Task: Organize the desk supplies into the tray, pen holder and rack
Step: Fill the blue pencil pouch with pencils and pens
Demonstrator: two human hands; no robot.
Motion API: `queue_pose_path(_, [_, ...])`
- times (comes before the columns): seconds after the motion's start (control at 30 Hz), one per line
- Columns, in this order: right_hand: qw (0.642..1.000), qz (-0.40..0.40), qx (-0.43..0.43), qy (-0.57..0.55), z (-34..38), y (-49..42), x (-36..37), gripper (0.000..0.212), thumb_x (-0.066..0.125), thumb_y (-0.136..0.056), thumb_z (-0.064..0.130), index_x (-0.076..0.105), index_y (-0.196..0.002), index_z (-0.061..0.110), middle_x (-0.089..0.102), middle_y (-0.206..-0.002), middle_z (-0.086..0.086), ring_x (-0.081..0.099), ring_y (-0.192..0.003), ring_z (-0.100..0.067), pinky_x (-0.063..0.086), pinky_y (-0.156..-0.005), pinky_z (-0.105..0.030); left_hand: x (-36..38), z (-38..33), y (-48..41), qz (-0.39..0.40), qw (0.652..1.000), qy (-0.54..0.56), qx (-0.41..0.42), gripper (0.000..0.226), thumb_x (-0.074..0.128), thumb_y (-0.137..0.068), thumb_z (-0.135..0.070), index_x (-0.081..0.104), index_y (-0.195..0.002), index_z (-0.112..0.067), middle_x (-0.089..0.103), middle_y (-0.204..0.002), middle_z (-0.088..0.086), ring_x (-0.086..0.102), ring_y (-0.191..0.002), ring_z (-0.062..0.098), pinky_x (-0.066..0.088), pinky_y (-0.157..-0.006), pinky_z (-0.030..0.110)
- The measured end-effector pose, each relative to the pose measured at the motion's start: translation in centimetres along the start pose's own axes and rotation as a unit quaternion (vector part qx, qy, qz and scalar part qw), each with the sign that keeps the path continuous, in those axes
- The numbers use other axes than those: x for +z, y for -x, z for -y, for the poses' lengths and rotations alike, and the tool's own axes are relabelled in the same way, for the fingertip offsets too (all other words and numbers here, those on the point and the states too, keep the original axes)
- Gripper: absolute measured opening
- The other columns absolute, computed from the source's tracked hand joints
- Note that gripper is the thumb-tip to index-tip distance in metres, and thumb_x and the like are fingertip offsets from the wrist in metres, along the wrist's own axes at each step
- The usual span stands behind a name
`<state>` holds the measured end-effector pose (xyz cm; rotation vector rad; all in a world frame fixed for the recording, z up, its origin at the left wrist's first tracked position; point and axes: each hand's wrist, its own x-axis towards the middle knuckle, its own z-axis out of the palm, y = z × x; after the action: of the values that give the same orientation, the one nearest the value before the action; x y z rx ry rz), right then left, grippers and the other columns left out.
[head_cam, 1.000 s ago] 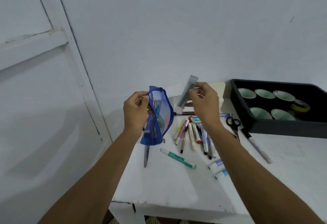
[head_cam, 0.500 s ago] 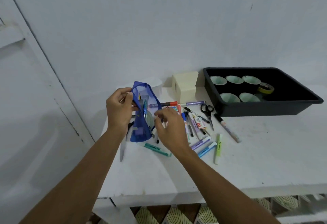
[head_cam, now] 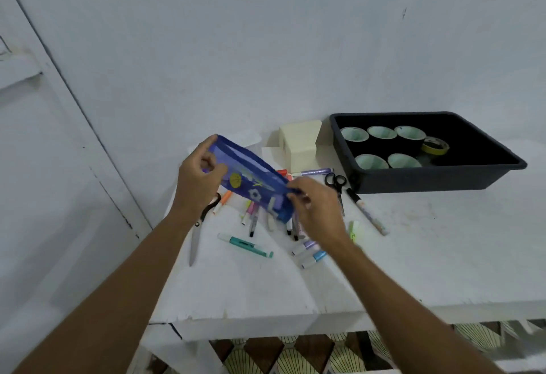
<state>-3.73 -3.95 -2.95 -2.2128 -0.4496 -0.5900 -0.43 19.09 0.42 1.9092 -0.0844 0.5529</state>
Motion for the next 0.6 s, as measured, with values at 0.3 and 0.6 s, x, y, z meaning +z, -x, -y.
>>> queue_pose_path(0.3, [0.995, 0.039, 0.08, -0.035, -3.8, -4.8, -9.4, 0.037, 0.068, -0.086, 0.002, 0.054, -0.115, 0.02, 0.066, -0.095, 0.002, 0.063, -0.086, -0.016, 0.057, -0.07, -0.031, 2.9, -0.2, -0.8, 0.158, 0.968, -0.158, 0.11, 0.005, 0.059, -0.083, -0.013, 0.061, -0.081, -0.017, 0.063, -0.077, 0.002, 0.053, -0.071, 0.011, 0.041, -0.066, 0.024])
queue_pose_path(0.6, [0.932, -0.012, 0.231, -0.278, -6.3, -3.0, -8.3, 0.022, 0.072, -0.082, -0.001, 0.06, -0.092, 0.014, 0.067, -0.086, -0.01, 0.065, -0.084, -0.024, 0.058, -0.077, -0.043, 5.7, 1.0, 0.9, 0.147, 0.968, -0.201, 0.038, 0.018, 0.063, -0.081, 0.002, 0.066, -0.09, -0.014, 0.064, -0.088, 0.004, 0.058, -0.08, 0.021, 0.045, -0.073, 0.029])
